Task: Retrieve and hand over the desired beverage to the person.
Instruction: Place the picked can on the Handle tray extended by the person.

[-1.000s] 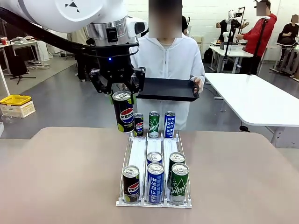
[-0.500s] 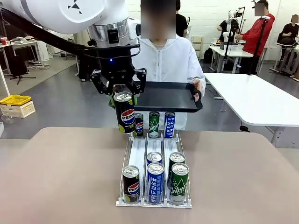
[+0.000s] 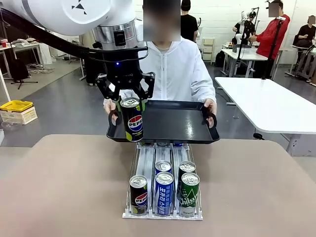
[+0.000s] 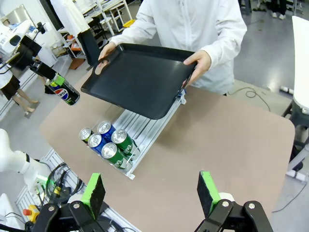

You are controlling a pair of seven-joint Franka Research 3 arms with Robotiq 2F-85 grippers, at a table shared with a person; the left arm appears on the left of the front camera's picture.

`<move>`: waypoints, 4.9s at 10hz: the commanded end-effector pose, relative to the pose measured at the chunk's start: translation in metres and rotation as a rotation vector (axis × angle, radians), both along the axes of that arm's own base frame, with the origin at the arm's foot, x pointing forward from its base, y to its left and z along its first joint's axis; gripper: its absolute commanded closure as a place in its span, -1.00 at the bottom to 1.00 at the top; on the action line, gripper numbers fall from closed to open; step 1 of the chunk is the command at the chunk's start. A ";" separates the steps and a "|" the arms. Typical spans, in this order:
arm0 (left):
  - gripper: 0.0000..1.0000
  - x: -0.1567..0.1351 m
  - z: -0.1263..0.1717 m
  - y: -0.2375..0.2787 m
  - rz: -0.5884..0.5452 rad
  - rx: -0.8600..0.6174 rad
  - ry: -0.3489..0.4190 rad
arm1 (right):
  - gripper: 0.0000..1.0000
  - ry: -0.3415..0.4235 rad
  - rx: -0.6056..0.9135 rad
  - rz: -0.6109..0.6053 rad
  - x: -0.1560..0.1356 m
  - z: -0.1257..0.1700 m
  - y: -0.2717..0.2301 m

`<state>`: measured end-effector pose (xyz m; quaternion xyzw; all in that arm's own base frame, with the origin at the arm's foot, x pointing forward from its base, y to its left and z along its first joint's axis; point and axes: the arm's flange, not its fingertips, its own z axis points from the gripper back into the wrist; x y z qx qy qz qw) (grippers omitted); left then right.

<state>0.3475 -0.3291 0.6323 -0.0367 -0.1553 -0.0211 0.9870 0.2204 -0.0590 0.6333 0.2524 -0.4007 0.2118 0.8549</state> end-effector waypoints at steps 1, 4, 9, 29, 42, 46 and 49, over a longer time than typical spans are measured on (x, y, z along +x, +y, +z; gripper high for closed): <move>0.96 -0.004 0.003 0.002 0.018 -0.001 -0.010 | -1.00 -0.004 0.014 0.025 0.001 0.000 0.000; 0.96 -0.004 0.003 0.002 0.018 -0.001 -0.010 | -1.00 -0.004 0.014 0.025 0.001 0.000 0.000; 0.96 -0.004 0.003 0.002 0.018 -0.001 -0.010 | -1.00 -0.004 0.014 0.025 0.001 0.000 0.000; -0.17 0.188 -0.027 -0.013 0.063 0.058 0.043 | -1.00 -0.004 0.014 0.025 0.001 0.000 0.000; -0.17 0.200 -0.053 -0.003 0.035 0.055 0.110 | -1.00 -0.004 0.014 0.025 0.001 0.000 0.000; -1.00 0.201 -0.054 -0.003 0.000 0.056 0.105 | -1.00 -0.004 0.014 0.025 0.001 0.000 0.000; -1.00 0.198 -0.051 -0.003 -0.009 0.060 0.097 | -1.00 -0.004 0.014 0.025 0.001 0.000 0.000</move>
